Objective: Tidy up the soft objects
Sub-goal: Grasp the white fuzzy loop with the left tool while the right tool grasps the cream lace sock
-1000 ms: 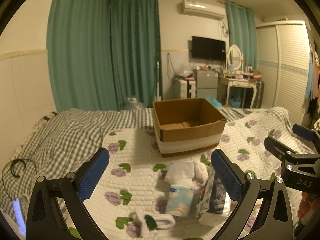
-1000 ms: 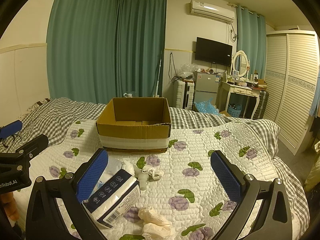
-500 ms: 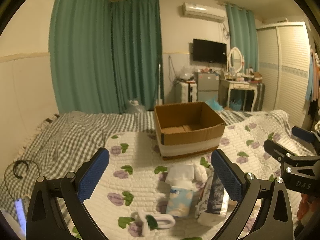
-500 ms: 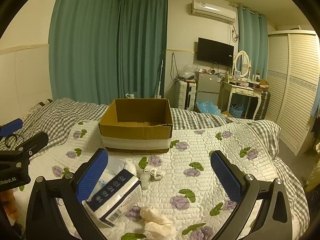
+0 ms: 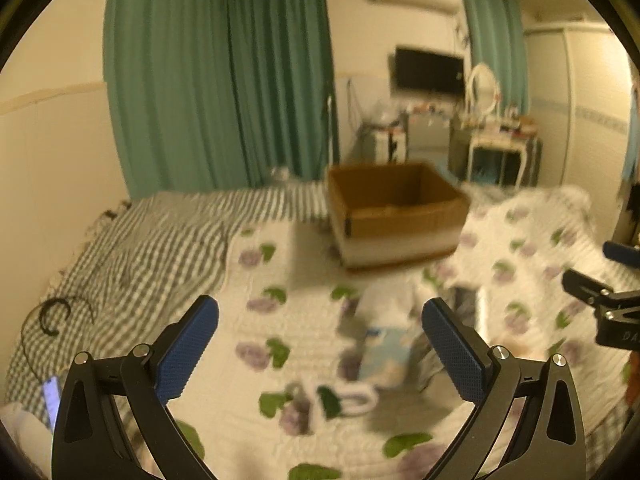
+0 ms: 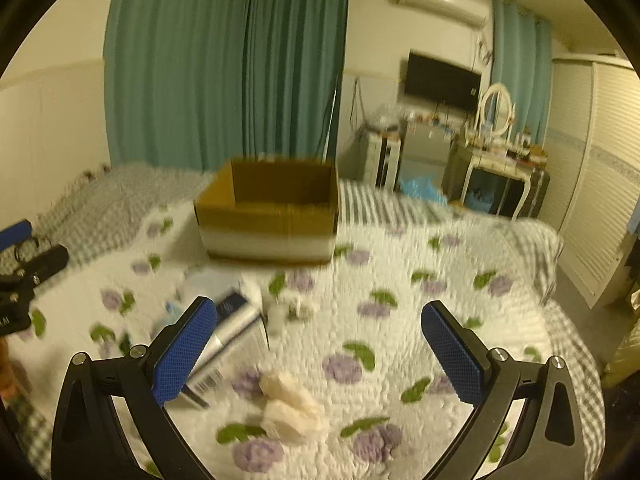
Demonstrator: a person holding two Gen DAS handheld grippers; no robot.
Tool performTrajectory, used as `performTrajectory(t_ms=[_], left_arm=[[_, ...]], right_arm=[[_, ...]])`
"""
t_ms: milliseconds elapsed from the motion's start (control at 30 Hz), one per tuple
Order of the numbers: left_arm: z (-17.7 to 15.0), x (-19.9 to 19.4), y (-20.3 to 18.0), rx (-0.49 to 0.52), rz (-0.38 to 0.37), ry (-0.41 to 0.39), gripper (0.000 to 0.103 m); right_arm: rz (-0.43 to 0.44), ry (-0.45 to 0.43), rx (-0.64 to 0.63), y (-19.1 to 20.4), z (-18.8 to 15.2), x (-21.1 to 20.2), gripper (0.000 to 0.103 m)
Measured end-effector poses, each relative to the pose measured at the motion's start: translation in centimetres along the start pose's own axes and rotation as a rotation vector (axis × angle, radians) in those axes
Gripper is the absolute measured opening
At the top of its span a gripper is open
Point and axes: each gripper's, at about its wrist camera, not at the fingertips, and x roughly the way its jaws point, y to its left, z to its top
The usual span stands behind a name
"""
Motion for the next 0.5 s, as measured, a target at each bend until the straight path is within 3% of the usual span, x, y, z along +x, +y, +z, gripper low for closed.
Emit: performTrajectory(t_ms=[300, 433, 500], left_arm=[[-5.4, 6.0, 0.1, 0.036, 0.03, 0.219, 0.103], [-6.8, 7.6, 0.0, 0.047, 0.028, 0.278, 0.103], [-7.5, 8.5, 0.1, 0.027, -0.015, 0.312, 0.103]], right_arm=[[0.074, 0.273, -0.015, 0.8, -5.3, 8.1, 0.099], [0.085, 0.334, 0.003, 0.9, -6.6, 10.0, 0.095], [0.102, 0.362, 0.023, 0.7, -7.0, 10.7, 0.088]])
